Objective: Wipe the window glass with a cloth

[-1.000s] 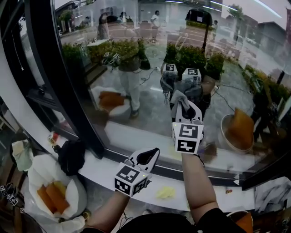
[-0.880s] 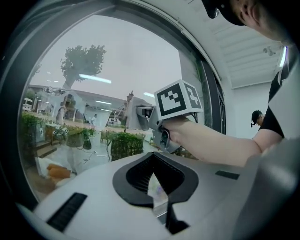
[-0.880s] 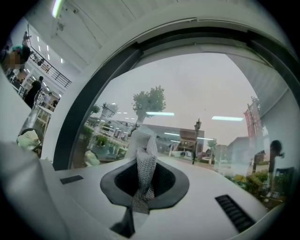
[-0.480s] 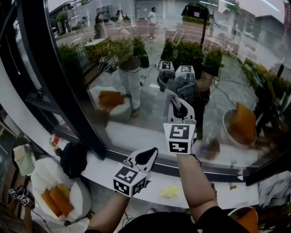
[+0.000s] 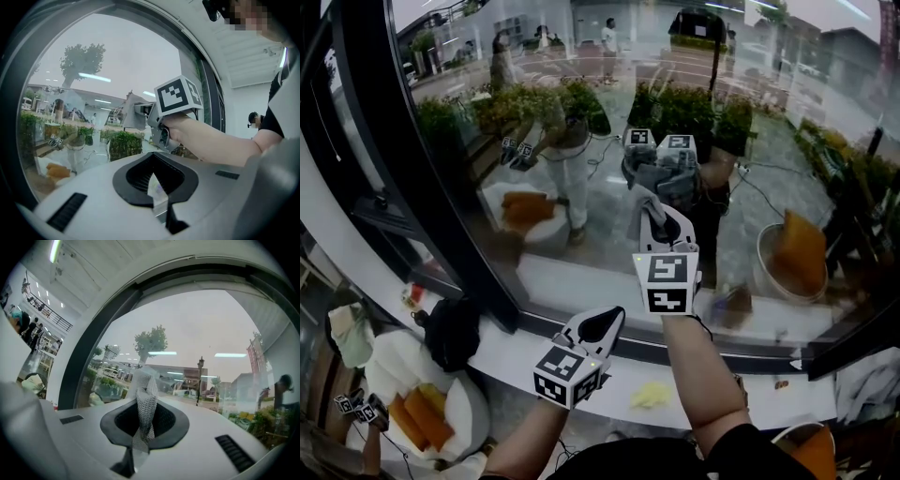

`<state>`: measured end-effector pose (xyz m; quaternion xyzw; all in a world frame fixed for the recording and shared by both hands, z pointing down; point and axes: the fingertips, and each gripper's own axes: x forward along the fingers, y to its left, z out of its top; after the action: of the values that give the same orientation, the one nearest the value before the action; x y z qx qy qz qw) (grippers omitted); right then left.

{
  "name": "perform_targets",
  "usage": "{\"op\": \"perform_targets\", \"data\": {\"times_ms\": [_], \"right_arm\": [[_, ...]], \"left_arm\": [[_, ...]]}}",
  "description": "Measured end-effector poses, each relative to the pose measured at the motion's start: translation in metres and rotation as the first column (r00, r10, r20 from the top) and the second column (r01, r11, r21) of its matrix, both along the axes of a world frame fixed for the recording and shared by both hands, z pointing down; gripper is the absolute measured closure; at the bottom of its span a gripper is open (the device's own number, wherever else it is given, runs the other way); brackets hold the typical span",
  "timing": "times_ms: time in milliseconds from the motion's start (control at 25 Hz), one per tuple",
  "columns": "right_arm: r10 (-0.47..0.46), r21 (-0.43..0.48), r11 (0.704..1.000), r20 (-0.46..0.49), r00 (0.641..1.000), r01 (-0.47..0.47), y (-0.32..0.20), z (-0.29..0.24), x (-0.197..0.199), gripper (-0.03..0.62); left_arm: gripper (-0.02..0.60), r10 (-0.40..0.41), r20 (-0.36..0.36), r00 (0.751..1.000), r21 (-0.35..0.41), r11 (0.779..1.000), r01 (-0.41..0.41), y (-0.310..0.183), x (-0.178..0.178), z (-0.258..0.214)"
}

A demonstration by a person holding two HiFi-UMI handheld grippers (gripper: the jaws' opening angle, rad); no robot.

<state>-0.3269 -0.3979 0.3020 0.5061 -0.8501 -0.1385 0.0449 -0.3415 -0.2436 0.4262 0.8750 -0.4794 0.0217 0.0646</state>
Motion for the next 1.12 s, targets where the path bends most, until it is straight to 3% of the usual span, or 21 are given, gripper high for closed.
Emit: {"op": "perform_targets", "data": {"times_ms": [440,1120], "right_arm": [[-0.028,0.048,0.998,0.003,1.0,0.028,0.021,-0.024,0.002,0.553],[0.04,0.142,0.989,-0.007,0.999,-0.038,0.016,-0.084,0.017,0.553]], "left_arm": [[0.574,0.031,0.005,0.999,0.025,0.999,-0.031,0.001,0.012,-0.007],[0.574,0.082,0.006,0.997,0.027,0.996,-0.082,0.013,0.019,-0.006]]}}
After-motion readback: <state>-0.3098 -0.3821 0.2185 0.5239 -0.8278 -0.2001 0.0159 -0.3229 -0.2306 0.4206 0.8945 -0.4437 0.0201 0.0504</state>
